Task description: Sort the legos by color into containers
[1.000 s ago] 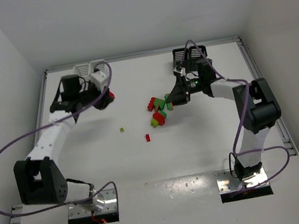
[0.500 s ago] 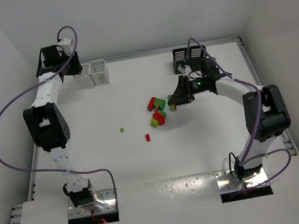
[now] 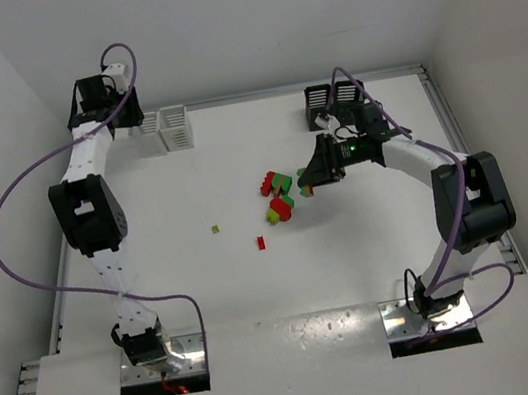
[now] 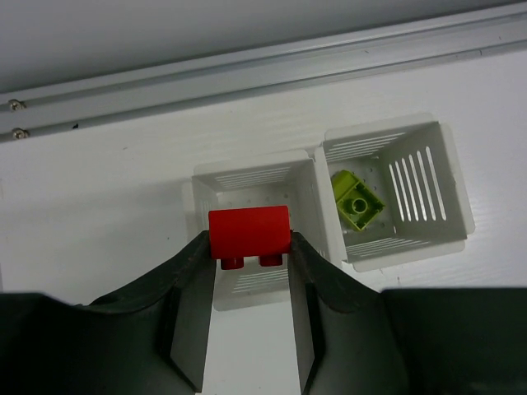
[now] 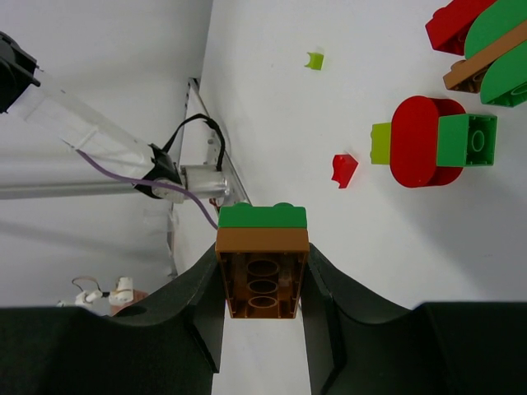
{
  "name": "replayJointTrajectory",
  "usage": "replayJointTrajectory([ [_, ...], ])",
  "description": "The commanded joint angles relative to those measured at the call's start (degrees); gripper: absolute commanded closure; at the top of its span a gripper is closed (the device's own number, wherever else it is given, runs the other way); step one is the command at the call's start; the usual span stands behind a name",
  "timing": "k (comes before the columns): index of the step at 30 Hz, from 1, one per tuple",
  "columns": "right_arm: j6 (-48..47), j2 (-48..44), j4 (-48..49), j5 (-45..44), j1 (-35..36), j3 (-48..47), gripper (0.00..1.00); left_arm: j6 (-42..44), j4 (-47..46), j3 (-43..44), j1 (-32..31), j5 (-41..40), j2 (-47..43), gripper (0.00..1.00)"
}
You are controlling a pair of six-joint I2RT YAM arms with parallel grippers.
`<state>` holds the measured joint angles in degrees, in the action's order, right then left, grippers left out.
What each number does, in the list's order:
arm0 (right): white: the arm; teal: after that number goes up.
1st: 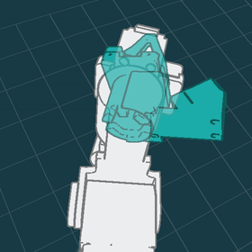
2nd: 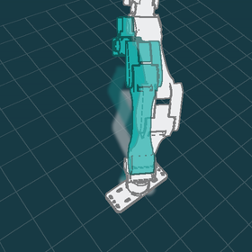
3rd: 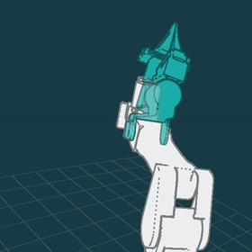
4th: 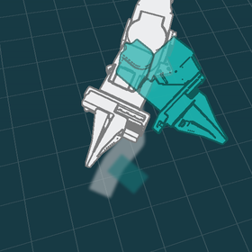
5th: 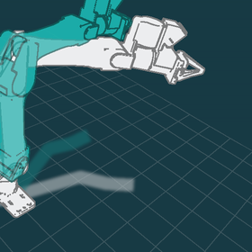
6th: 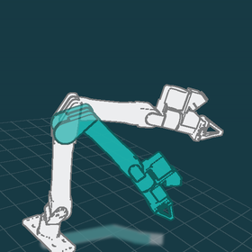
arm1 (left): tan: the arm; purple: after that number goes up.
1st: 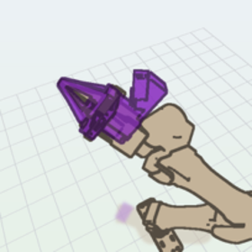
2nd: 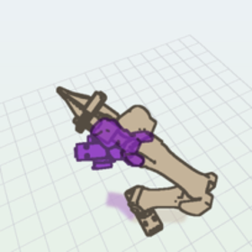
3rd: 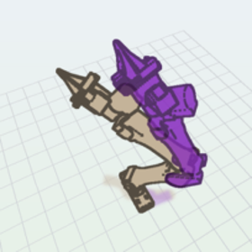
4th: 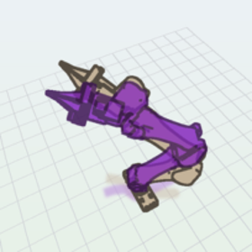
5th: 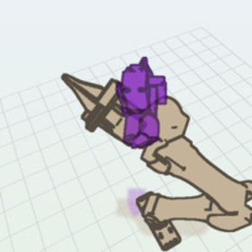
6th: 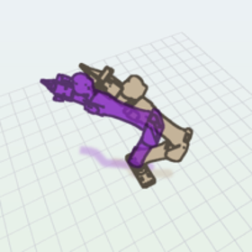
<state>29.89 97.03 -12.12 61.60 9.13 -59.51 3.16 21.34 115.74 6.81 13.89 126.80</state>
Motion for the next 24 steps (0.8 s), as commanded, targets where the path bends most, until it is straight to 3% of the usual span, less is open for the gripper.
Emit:
replayJointTrajectory([
  [1,-1.41,-2.29,0.69,0.27,-0.16,-1.4,1.0,-0.08,-0.69,3.25,-0.22,-1.15,1.69,0.78],
  [10,-1.41,-2.29,0.69,0.27,-0.16,-1.4,1.0,-0.08,-0.69,3.79,-0.74,-1.15,2.22,0.52],
  [14,-1.41,-2.29,0.69,-0.26,-0.16,-1.4,1.0,1.15,-0.69,3.0,-0.74,-1.15,1.17,0.31],
  [15,-1.41,-2.29,0.69,-0.26,-0.16,-1.4,1.0,1.15,-0.69,3.0,-0.74,-1.15,0.21,0.17],
  [17,-1.41,-2.81,0.69,-0.26,-0.16,-1.4,1.0,1.67,-0.69,2.29,-0.74,-1.15,-1.2,0.16],
  [20,-1.41,-3.42,1.22,-0.26,-0.16,-0.88,1.0,1.68,-0.69,-0.33,-0.74,3.32,-5.66,0.13],
  [22,-1.41,-3.96,1.22,-0.26,-0.16,-0.88,1.0,1.68,-0.69,-5.14,-0.74,11.57,-9.71,0.0],
  [24,-0.63,-3.96,1.75,1.14,-0.16,-0.88,1.0,1.15,-0.69,-9.37,-2.32,19.05,-16.92,0.0],
])
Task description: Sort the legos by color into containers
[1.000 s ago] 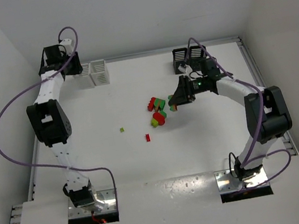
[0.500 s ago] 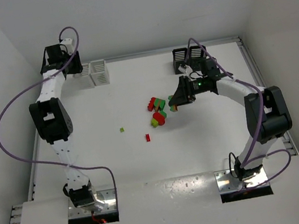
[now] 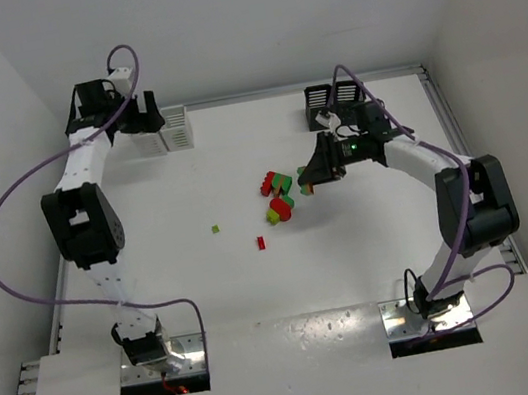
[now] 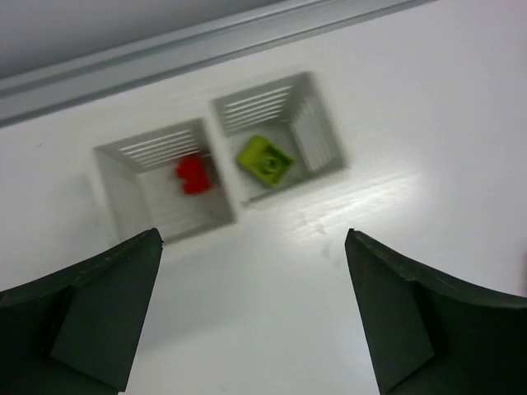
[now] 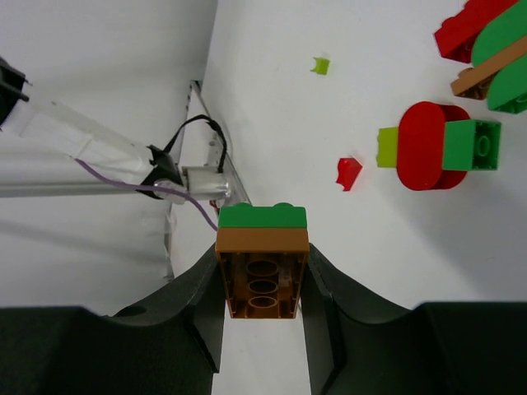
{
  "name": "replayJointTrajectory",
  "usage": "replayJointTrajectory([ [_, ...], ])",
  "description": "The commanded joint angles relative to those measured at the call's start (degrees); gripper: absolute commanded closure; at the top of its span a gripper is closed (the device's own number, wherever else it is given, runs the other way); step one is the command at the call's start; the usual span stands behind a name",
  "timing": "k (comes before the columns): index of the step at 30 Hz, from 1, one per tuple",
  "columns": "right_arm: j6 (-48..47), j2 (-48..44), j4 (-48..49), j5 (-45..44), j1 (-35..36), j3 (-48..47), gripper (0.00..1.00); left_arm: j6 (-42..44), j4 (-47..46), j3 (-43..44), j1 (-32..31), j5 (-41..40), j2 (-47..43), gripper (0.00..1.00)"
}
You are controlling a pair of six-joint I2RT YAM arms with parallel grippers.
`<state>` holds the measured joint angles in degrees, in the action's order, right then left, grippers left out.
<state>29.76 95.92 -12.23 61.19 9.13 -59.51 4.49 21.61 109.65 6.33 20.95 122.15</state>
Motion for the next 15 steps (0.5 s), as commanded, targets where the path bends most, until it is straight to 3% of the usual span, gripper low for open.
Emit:
replayJointTrajectory([
  [1,2.03,-2.84,4.56,3.74,0.54,-0.88,1.0,-1.06,-0.95,-8.0,-3.41,14.62,-16.9,0.0],
  [3,7.3,-2.06,9.91,6.82,1.06,-0.09,1.0,-3.51,-0.95,-12.85,-4.74,23.84,-20.88,0.0],
  [4,16.21,-1.27,19.78,8.06,1.07,1.83,1.0,-5.0,-0.95,-17.66,-6.05,27.62,-22.55,0.0],
  [9,40.53,2.16,47.62,11.93,1.68,6.32,1.0,-15.47,-8.92,-33.6,-12.38,53.61,-27.49,0.0],
  [15,45.92,3.31,53.36,13.34,3.62,4.4,1.0,-15.12,-11.4,-39.07,-20.29,53.67,-28.02,0.04],
])
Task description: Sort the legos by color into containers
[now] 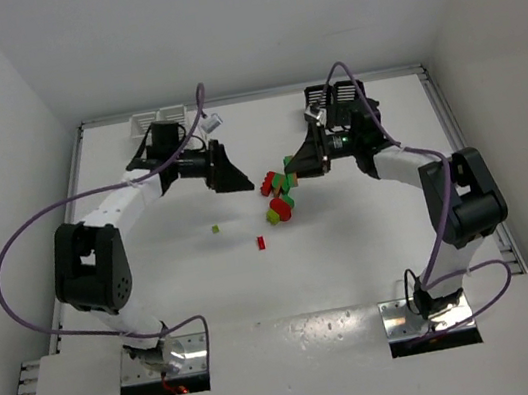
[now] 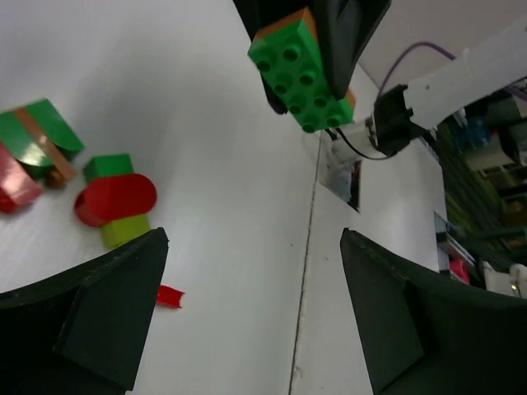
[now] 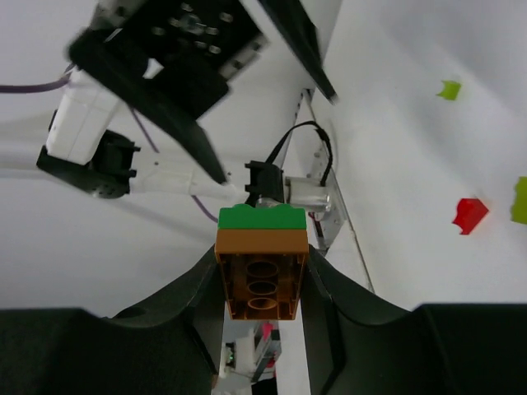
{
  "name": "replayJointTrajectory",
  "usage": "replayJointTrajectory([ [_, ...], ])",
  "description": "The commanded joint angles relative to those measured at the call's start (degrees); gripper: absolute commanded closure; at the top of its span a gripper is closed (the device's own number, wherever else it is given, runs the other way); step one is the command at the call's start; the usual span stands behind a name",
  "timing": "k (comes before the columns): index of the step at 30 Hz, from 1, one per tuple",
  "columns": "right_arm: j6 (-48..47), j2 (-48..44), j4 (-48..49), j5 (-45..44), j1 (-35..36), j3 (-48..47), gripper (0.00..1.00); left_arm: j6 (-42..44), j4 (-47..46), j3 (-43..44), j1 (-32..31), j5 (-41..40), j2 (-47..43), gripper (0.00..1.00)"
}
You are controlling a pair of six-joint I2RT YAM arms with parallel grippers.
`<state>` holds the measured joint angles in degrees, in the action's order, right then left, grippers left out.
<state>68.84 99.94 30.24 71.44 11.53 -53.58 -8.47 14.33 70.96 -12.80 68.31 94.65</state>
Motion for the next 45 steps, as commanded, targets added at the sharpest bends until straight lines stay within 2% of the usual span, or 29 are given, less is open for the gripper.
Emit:
replayJointTrajectory([
  [1,6.84,-0.71,10.89,3.61,1.74,-1.53,1.0,-3.21,-4.91,-0.38,-1.87,6.31,-0.52,0.1],
  [3,6.31,-0.71,10.28,3.62,1.74,-2.05,1.0,-5.84,-6.15,0.14,-4.32,5.78,0.0,0.17],
  [6,6.31,-0.19,9.58,3.62,2.27,-2.05,1.0,-9.45,-8.78,0.14,-6.97,3.59,0.01,0.2],
  [9,6.31,-0.18,9.58,3.01,2.27,-2.05,1.0,-15.85,-17.98,-3.87,-7.51,1.57,-1.14,0.26],
  [10,6.31,-0.18,9.58,3.0,2.79,-1.53,1.0,-21.88,-21.5,-5.12,-7.51,0.78,-2.01,0.29],
  [11,6.31,-0.18,9.58,2.48,2.8,-1.53,1.0,-24.03,-25.97,-6.09,-7.51,0.77,-2.54,0.31],
  [14,6.83,-0.18,10.97,1.95,2.8,-1.53,1.0,-27.82,-29.08,-7.41,-8.21,-0.02,-2.54,0.36],
  [19,9.02,0.34,14.65,0.72,3.32,-1.0,1.0,-38.79,-39.97,-10.66,-9.35,-1.25,-3.68,0.37],
  [24,9.56,0.87,15.9,0.72,3.85,-0.47,1.0,-46.28,-49.03,-11.19,-10.49,-0.64,-2.64,0.35],
  [32,11.23,1.4,17.21,0.72,3.85,-1.0,1.0,-45.06,-47.73,-11.19,-12.08,-0.02,-2.63,0.35],
  [40,11.76,0.87,17.75,1.25,3.85,-1.0,1.0,-36.27,-37.54,-11.72,-12.08,-2.3,-2.63,0.35],
  [45,11.76,0.87,18.27,1.25,3.85,-1.0,1.0,-37.14,-37.53,-11.19,-12.6,-2.31,-2.63,0.35],
])
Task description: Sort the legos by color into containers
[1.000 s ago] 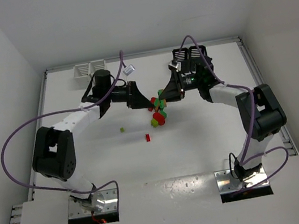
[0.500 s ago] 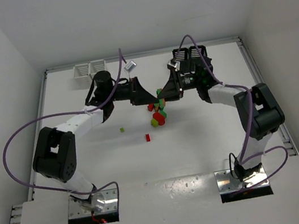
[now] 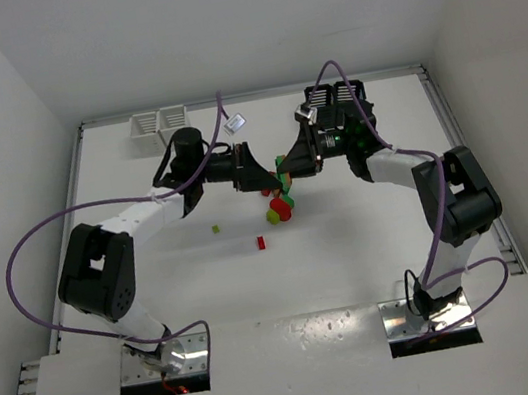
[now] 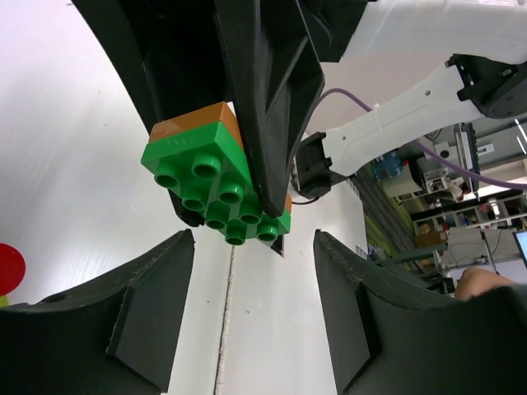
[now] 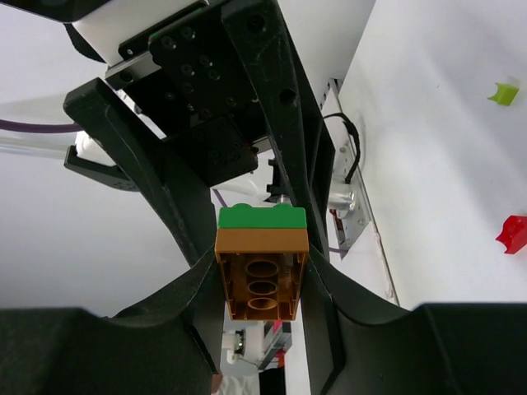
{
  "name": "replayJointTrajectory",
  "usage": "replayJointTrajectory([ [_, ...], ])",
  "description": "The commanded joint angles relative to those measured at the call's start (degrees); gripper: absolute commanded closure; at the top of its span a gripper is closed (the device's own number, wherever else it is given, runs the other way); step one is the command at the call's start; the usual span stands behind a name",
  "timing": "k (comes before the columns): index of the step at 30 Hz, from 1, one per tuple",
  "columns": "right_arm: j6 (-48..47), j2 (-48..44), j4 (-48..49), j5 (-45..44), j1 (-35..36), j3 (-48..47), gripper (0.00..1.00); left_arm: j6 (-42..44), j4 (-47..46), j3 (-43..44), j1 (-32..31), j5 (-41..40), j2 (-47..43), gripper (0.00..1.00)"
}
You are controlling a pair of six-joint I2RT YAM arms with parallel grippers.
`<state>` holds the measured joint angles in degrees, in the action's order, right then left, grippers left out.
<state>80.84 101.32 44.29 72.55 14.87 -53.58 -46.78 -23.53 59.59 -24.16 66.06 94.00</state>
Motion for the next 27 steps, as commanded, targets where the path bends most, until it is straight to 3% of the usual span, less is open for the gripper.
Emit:
replayJointTrajectory([
  [1,-0.24,-0.51,4.22,0.13,0.51,-1.0,1.0,0.56,0.33,0.17,-1.24,-0.06,-1.45,0.35],
  [8,-0.24,-0.51,4.22,0.13,0.51,-0.47,1.0,-4.45,-6.25,-0.44,-1.76,0.56,-1.45,0.36],
  [17,-0.77,-0.51,4.22,0.13,1.03,-0.47,1.0,-5.69,-7.58,-0.97,-1.76,0.56,-0.92,0.56],
  [21,-0.77,-0.51,4.22,0.13,1.03,-0.47,1.0,-6.91,-8.11,-0.97,-1.76,0.56,-0.92,0.56],
  [27,-2.0,-0.51,3.7,0.13,1.03,0.06,1.0,-8.06,-8.73,-0.45,-1.76,0.56,-0.92,0.46],
])
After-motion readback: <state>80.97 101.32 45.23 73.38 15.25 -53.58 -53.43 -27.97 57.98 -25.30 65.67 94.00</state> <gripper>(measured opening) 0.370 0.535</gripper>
